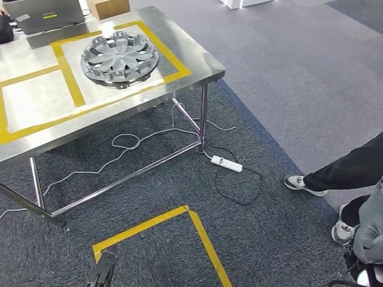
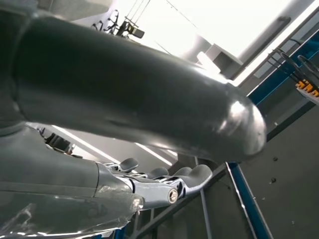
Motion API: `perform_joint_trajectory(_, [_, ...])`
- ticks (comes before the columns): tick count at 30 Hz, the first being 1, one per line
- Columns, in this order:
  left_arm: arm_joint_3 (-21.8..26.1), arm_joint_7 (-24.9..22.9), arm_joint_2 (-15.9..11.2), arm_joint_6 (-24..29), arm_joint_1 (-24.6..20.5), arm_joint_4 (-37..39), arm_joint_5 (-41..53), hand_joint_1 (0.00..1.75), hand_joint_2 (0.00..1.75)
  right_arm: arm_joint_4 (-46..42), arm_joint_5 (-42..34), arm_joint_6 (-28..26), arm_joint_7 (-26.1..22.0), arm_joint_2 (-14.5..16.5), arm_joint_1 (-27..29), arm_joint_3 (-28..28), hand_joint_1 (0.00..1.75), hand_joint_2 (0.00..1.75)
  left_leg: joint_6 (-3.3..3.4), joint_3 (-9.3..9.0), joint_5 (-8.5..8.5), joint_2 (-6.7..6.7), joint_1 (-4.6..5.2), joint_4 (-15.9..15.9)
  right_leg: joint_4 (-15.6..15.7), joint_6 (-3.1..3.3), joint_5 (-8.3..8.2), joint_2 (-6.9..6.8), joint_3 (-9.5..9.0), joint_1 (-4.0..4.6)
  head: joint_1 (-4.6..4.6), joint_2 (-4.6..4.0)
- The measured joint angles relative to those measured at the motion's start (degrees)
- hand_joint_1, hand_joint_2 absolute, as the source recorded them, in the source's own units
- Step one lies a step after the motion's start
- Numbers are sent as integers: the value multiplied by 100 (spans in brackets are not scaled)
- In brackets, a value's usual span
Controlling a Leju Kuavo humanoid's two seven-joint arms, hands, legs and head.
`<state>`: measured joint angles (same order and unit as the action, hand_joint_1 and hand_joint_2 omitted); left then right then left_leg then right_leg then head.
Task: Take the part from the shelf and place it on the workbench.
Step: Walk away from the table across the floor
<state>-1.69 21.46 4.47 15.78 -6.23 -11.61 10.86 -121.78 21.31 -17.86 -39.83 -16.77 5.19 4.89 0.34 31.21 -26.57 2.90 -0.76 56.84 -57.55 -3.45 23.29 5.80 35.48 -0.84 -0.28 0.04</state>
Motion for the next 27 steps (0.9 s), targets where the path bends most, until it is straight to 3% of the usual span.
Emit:
perform_joint_trajectory(2, [8, 0, -1, -4, 2, 0, -1, 0, 0, -1, 1, -1, 0, 2, -11, 7, 0, 0, 74, -2, 25, -130, -4, -22, -356, -44, 215, -238, 192, 11, 40, 0])
perform_joint_trajectory(3, [12, 0, -3, -9, 11, 0, -1, 0, 0, -1, 2, 0, 0, 2, -17, 9, 0, 0, 95, -2, 25, -193, 8, -21, -720, -58, 407, -392, 349, 19, 63, 0])
perform_joint_trajectory(5, [21, 0, 2, -19, 38, 0, -2, 0, 0, 1, 8, 4, 0, 3, -19, 13, 0, 0, 114, 1, 18, -325, 29, -19, -1477, -76, 727, -517, 680, 16, 69, 1])
perform_joint_trajectory(6, [25, 0, 4, -24, 46, 0, -3, 0, 0, 1, 13, 8, -1, 3, -17, 14, 0, 0, 117, 0, 14, -392, 34, -18, -1658, -79, 762, -536, 748, 16, 69, 1])
perform_joint_trajectory(7, [27, 0, 7, -27, 50, 0, -3, 0, 0, 1, 20, 11, -1, 3, -17, 14, 0, 0, 116, -3, 10, -453, 37, -17, -1607, -77, 690, -549, 701, 16, 69, 0])
perform_joint_trajectory(8, [29, 0, 11, -31, 51, 0, -2, 0, 0, -1, 27, 14, -1, 3, -16, 14, 0, 0, 111, -12, 2, -511, 37, -16, -1335, -71, 534, -578, 539, 16, 70, 0])
perform_joint_trajectory(10, [31, 0, 20, -41, 53, 0, 0, 0, 0, -10, 42, 15, 1, 3, -18, 15, 0, 0, 75, -38, -28, -607, 59, -4, -534, -54, 234, -755, 75, 36, 77, 0])
perform_joint_trajectory(12, [33, 1, 27, -55, 61, 0, 2, 0, 0, -26, 52, 10, 3, 3, -13, 16, 0, 0, 19, -49, -52, -686, 97, 8, -102, -1, 155, -872, -170, 61, 77, 1])
perform_joint_trajectory(14, [34, 4, 38, -67, 63, 0, 5, 0, 0, -37, 54, 8, 5, 3, 5, 16, 0, 0, -31, -55, -58, -780, 108, 3, -72, 77, 162, -790, -160, 72, 74, 1])
perform_joint_trajectory(16, [36, 7, 52, -64, 53, 0, 20, 0, 0, -46, 51, 12, 7, 3, 5, 16, 0, 0, -91, -32, -148, -703, 91, 86, -49, 148, 136, -687, -146, 57, 66, 1])
perform_joint_trajectory(17, [36, 5, 58, -57, 48, 0, 32, 0, 0, -50, 48, 17, 8, 3, -9, 16, 0, 0, -117, 48, -276, -595, 84, 271, -33, 182, 121, -641, -146, 43, 55, 0])
perform_joint_trajectory(19, [35, -2, 70, -46, 55, 0, 50, 0, 0, -52, 43, 31, 10, 3, -30, 16, 0, 0, -142, 383, -629, -386, 76, 969, -23, 217, 106, -542, -138, 32, 31, 0])
perform_joint_trajectory(21, [35, -9, 79, -46, 70, 0, 55, 0, 0, -48, 37, 38, 10, 3, -31, 16, 0, 0, -141, 695, -794, -329, 76, 1558, -25, 226, 103, -422, -131, 34, 27, 1])
perform_joint_trajectory(22, [36, -10, 81, -46, 73, 0, 55, 0, 0, -46, 34, 40, 10, 3, -31, 16, 0, 0, -135, 727, -712, -319, 75, 1578, -26, 224, 101, -358, -131, 33, 27, 1])
perform_joint_trajectory(23, [36, -11, 81, -46, 72, 0, 55, 0, 0, -45, 29, 40, 10, 3, -32, 16, 0, 0, -126, 661, -544, -302, 72, 1399, -28, 219, 98, -293, -132, 30, 27, 0])
perform_joint_trajectory(25, [36, -11, 80, -46, 65, 0, 55, 0, 0, -46, 15, 40, 10, 3, -36, 16, 0, 0, -105, 341, -142, -136, 52, 679, -41, 190, 88, -168, -127, 28, 25, 0])
perform_joint_trajectory(27, [36, -16, 83, -47, 58, 0, 57, 0, 0, -46, 4, 43, 9, 3, -44, 15, 0, 0, -77, 112, 20, 38, 28, 161, -57, 136, 73, -50, -89, 33, 27, 1])
